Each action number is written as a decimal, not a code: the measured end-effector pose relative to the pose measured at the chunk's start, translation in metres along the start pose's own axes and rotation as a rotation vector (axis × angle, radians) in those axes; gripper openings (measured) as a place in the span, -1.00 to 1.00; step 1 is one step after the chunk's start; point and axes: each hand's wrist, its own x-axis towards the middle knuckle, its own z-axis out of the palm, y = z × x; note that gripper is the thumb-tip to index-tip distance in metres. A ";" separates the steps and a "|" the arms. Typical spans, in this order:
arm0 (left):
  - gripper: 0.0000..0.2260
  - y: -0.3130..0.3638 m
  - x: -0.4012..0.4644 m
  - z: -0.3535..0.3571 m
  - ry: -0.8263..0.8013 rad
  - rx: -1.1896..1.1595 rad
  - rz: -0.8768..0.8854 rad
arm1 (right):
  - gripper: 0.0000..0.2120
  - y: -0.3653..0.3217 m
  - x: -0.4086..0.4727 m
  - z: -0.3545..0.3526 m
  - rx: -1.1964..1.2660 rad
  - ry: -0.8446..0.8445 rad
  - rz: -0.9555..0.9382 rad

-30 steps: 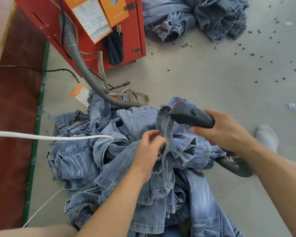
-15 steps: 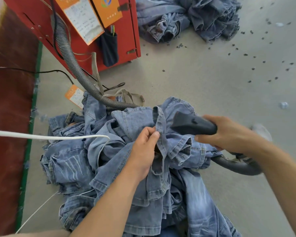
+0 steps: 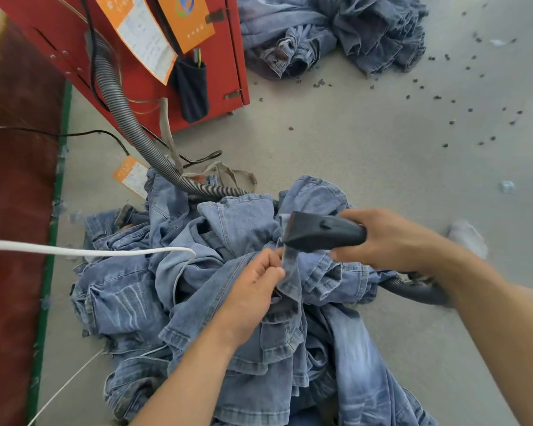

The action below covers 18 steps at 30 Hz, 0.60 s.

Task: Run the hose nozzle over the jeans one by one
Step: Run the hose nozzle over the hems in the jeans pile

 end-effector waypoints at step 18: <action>-0.80 -0.030 -0.028 0.007 -0.194 1.127 0.420 | -0.85 -0.009 0.025 0.009 -0.105 0.278 -0.003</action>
